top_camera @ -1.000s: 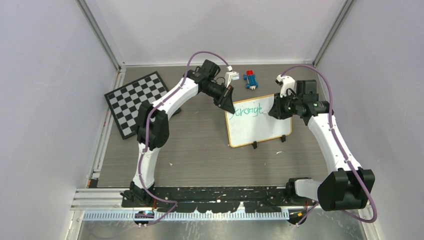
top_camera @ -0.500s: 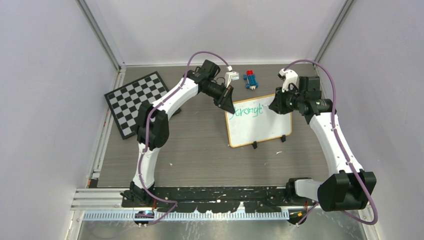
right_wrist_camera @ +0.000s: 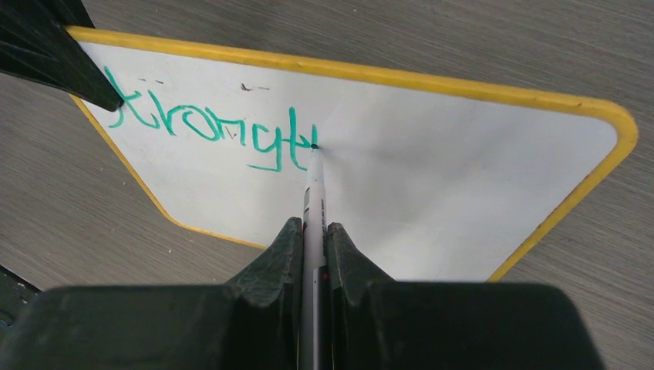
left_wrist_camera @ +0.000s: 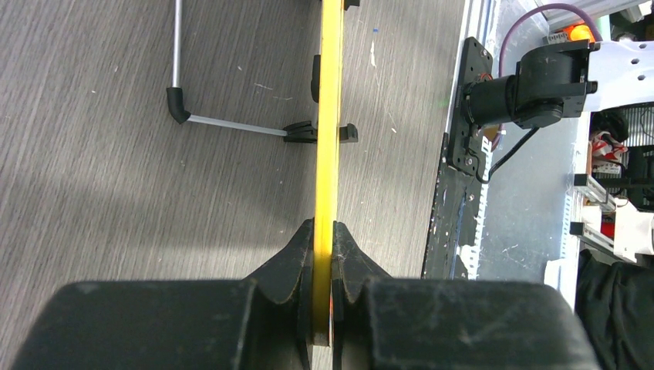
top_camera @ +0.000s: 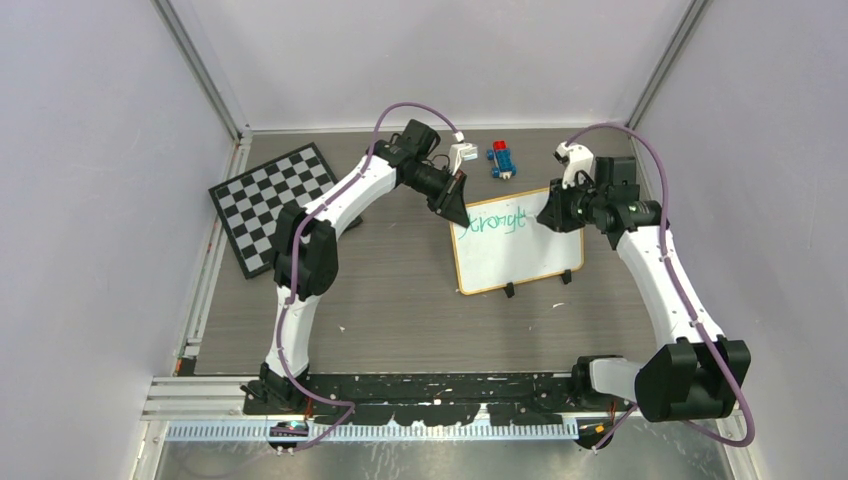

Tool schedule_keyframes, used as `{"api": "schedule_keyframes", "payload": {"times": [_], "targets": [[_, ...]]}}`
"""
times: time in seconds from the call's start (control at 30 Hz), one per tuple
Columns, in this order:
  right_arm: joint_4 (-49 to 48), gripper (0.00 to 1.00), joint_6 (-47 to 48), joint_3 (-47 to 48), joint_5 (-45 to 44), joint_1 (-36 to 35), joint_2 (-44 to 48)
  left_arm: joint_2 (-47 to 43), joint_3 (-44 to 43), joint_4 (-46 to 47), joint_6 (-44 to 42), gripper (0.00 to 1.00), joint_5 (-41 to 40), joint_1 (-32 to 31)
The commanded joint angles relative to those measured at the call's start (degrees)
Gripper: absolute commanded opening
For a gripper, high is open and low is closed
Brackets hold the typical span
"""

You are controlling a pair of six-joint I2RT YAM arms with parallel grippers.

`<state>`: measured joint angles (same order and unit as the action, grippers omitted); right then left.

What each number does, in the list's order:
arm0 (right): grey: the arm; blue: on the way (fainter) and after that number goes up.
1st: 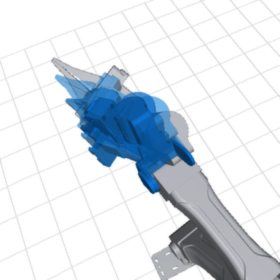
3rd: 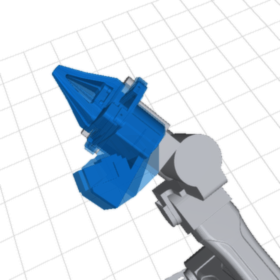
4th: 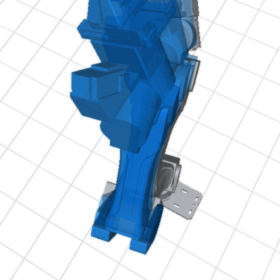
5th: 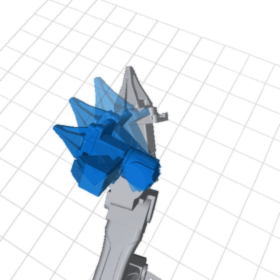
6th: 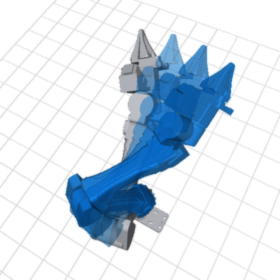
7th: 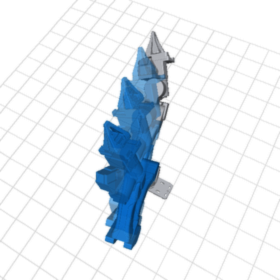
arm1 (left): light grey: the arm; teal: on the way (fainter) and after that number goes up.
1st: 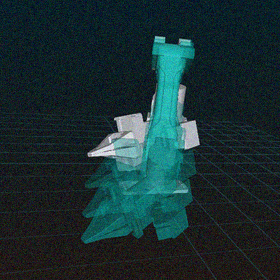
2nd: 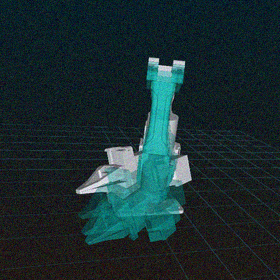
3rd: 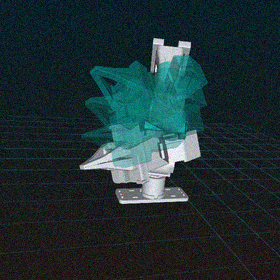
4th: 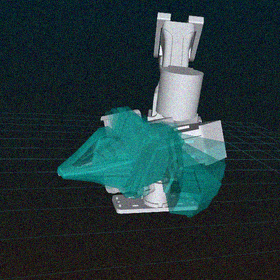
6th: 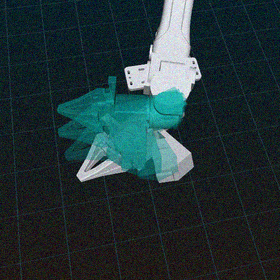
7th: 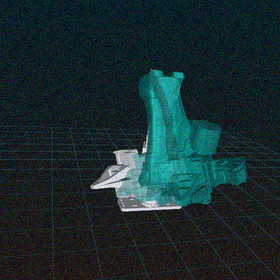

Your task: Write a sentence on the whiteboard

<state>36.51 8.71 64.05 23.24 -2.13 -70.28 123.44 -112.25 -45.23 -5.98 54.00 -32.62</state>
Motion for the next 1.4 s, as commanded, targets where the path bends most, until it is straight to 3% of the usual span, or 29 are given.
{"api": "schedule_keyframes", "payload": {"times": [0.0,0.7,1.37], "targets": [[-1.3,0.0,1.1,-2.5,-1.1,0.0,2.0,-0.7,0.2,0.8,-0.9,0.0,-2.2,-0.3],[-1.4,0.0,0.2,2.1,-1.4,0.2,0.2,-0.6,0.2,0.7,-0.9,0.0,-2.1,-0.3],[0.2,0.0,2.1,-2.6,-3.0,0.1,1.6,-0.7,0.1,0.4,-1.2,0.0,-2.4,-0.3]]}}
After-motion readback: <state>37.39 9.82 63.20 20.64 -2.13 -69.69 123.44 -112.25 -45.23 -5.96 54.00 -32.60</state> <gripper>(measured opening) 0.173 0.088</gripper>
